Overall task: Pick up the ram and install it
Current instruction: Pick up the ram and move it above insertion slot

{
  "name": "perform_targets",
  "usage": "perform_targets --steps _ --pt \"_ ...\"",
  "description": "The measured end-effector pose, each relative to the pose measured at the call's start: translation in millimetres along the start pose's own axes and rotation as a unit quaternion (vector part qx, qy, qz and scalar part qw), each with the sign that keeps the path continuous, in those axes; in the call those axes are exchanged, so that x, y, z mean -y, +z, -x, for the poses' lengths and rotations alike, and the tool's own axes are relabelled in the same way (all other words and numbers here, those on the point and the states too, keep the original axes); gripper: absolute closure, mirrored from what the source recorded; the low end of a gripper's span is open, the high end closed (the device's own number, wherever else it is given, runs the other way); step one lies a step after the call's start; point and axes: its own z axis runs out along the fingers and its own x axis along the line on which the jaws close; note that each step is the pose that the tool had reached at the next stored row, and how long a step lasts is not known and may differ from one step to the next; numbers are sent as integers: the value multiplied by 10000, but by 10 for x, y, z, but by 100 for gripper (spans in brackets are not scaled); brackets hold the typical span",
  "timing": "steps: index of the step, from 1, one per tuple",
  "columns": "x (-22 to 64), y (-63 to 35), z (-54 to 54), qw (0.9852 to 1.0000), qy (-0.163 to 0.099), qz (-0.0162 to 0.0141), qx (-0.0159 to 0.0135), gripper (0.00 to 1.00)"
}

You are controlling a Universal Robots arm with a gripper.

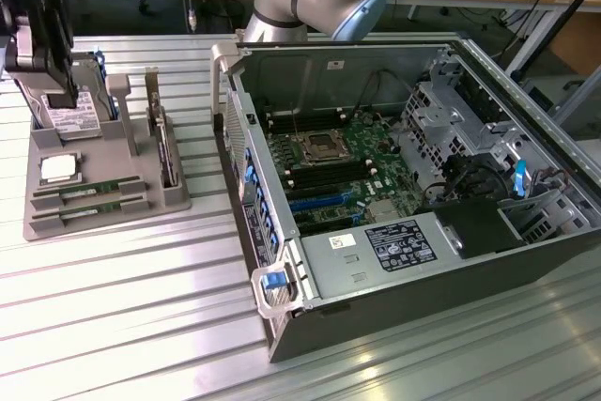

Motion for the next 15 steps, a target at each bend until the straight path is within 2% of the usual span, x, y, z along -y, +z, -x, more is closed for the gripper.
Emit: perform_targets --steps 1,2,3,10,15 --pt "0 0 0 10000 0 0 0 77" --pt "0 0 0 10000 0 0 0 64" --pt "0 1 0 10000 0 0 0 64" --pt "10 174 -6 10000 0 0 0 64" --pt "20 346 -13 10000 -5 0 0 64"
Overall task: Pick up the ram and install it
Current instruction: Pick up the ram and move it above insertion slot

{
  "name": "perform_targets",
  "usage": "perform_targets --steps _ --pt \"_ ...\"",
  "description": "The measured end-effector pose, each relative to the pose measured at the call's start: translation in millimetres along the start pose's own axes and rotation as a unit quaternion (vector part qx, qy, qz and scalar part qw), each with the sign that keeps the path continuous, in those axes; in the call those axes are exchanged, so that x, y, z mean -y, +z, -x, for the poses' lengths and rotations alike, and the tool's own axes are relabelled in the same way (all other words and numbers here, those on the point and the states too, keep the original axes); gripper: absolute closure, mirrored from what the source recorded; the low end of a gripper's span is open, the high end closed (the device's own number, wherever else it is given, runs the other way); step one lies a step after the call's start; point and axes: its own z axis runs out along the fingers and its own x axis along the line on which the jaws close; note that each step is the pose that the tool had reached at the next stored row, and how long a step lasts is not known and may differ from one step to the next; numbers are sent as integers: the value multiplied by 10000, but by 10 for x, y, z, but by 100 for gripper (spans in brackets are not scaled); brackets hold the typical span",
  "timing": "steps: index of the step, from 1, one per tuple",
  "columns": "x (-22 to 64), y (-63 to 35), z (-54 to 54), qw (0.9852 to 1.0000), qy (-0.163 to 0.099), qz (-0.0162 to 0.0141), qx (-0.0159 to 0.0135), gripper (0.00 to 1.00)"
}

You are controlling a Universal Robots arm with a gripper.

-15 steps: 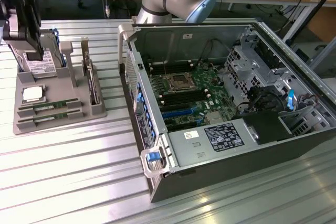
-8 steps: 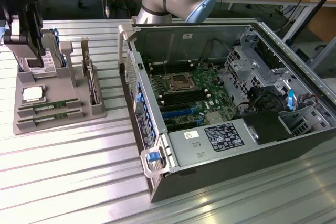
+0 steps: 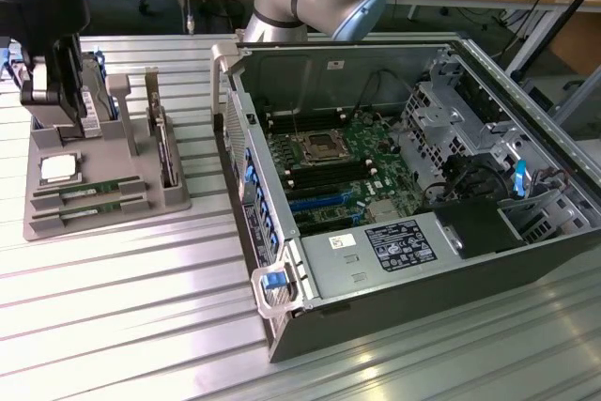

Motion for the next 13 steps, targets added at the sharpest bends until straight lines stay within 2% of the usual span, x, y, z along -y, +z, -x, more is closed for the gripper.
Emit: perform_targets --steps 2,13 --pt "6 102 -4 10000 -4 1 -1 64" --pt "30 512 -41 9999 -133 5 -8 64"
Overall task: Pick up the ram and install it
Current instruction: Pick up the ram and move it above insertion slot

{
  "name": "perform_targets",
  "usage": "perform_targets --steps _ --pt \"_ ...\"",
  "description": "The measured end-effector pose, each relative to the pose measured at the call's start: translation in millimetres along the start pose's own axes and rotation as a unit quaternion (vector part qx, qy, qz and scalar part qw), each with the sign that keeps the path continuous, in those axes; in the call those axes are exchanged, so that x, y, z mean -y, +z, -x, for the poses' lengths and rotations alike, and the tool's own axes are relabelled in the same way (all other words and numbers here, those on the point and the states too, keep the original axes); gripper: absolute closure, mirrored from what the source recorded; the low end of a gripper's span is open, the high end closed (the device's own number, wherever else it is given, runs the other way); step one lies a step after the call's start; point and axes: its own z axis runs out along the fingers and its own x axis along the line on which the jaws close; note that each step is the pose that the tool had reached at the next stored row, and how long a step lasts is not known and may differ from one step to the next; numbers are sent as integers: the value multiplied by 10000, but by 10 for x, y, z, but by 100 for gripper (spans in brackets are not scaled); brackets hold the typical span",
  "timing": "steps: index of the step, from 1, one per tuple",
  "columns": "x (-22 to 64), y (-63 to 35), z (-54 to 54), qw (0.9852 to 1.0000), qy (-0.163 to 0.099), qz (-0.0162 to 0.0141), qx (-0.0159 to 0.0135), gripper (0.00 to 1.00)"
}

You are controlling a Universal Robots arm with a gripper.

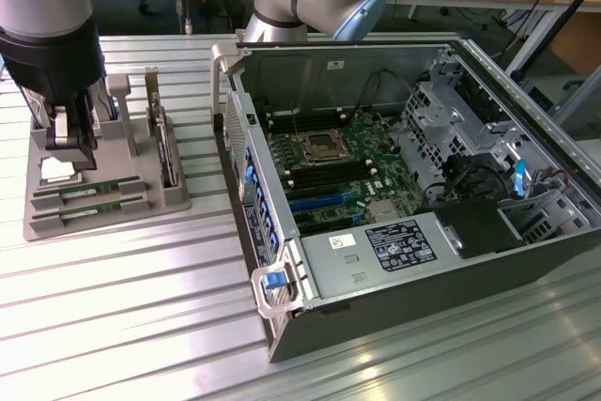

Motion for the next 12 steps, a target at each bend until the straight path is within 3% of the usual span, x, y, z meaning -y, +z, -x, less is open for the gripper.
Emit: perform_targets --steps 8,12 --pt "10 262 -46 9999 -122 5 -8 64" --pt "6 439 -61 9999 -122 4 -7 64"
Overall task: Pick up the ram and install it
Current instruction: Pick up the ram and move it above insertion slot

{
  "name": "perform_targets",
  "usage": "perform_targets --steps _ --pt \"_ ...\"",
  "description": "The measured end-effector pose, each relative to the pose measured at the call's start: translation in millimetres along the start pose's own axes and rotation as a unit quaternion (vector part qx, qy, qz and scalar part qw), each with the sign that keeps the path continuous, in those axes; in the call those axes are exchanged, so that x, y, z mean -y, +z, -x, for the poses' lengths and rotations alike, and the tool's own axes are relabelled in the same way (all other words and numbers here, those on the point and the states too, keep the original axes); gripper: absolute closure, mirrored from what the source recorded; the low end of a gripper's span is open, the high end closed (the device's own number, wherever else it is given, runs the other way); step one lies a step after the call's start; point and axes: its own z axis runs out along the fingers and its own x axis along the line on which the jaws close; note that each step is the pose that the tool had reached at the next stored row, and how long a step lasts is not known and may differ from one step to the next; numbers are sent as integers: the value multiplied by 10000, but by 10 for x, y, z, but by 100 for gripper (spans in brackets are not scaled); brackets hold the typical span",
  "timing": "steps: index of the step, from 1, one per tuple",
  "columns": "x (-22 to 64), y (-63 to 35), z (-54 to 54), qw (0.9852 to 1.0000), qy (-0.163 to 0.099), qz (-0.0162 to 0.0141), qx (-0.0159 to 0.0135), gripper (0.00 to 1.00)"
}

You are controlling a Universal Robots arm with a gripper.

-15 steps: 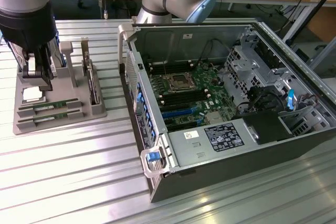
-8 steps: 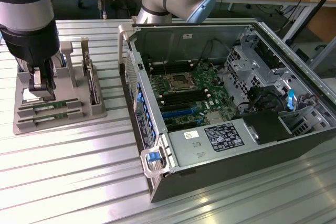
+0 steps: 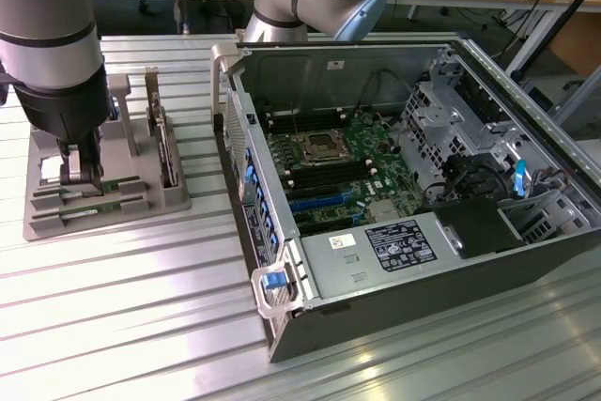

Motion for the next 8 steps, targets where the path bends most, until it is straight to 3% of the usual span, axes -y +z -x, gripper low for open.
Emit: perform_targets --steps 8 --pt "-14 298 -66 10000 -36 1 -2 64"
